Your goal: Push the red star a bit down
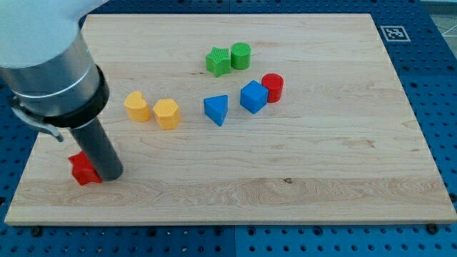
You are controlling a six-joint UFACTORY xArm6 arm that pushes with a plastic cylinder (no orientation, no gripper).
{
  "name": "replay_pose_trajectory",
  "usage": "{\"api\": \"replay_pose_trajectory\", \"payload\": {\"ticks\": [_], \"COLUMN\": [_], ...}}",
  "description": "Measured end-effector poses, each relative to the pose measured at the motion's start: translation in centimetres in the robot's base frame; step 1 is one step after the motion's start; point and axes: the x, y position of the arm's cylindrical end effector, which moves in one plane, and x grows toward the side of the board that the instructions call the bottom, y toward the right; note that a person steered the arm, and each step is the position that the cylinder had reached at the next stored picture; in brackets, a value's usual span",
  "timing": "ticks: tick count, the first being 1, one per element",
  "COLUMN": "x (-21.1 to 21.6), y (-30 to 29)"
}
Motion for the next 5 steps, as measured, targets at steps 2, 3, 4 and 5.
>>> {"api": "replay_pose_trajectory", "payload": {"ticks": [2,3,4,5], "x": [-2.0,-4.4,-4.4,-3.5], "y": [-0.3,-1.0,-3.4,-4.1]}}
